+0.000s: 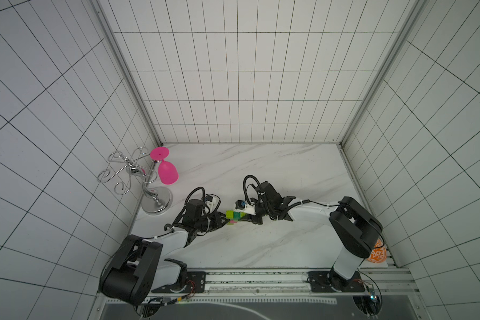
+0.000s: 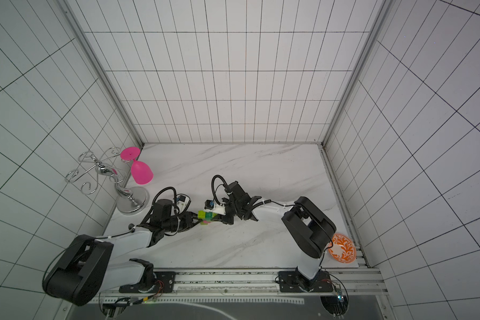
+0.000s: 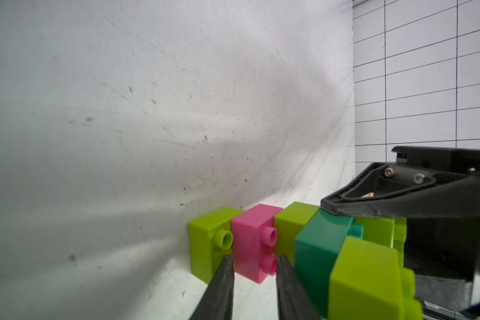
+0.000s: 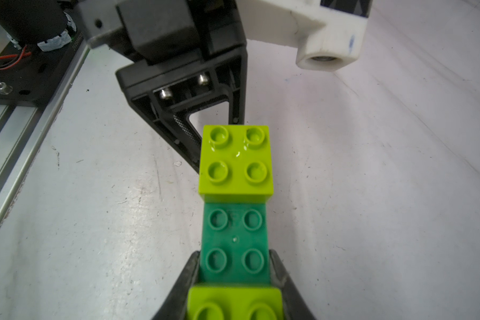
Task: Assemble the letter y with lego
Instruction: Pick up the lego brick from the center of the board, then place the lego brick at the center of the board.
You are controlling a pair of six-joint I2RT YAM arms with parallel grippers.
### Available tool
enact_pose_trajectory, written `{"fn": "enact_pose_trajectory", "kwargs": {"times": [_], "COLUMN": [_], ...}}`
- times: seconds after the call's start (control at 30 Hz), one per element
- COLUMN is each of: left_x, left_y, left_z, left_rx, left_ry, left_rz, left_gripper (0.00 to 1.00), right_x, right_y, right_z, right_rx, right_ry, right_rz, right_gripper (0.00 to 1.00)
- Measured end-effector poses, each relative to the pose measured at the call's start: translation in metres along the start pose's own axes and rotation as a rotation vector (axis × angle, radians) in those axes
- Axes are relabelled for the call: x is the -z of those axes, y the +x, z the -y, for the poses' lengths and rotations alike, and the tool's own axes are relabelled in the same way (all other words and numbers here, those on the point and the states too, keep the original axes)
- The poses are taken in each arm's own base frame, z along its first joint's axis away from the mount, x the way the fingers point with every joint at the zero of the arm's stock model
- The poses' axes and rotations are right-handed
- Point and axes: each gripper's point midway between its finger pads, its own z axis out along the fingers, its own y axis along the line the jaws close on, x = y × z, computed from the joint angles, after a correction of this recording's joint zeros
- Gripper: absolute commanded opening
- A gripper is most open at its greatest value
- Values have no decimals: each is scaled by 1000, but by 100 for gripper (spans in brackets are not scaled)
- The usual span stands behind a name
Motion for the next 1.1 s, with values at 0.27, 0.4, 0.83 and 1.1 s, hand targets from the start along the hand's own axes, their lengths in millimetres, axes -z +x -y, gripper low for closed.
{"fn": "enact_pose_trajectory", "kwargs": {"times": [0.27, 0.4, 0.83, 1.1], "left_x": [3, 5, 14, 15], "left_y": [2, 9, 1, 3], "left_z": [-12, -22, -25, -28], "left_rx": [29, 60, 74, 87], "left_ry": [-46, -80, -95, -105], "left_rz": [11, -1, 38, 33], "left_gripper": [22, 20, 21, 21], "right_x": [0, 0, 0, 1], "right_y": [0, 0, 0, 0], "right_z": [0, 0, 0, 1], "right_rx": [-4, -7, -11, -18], "right_ry": [-5, -7, -11, -18], "right_rz": [-5, -8, -15, -33], "right_gripper": [16, 16, 16, 15]}}
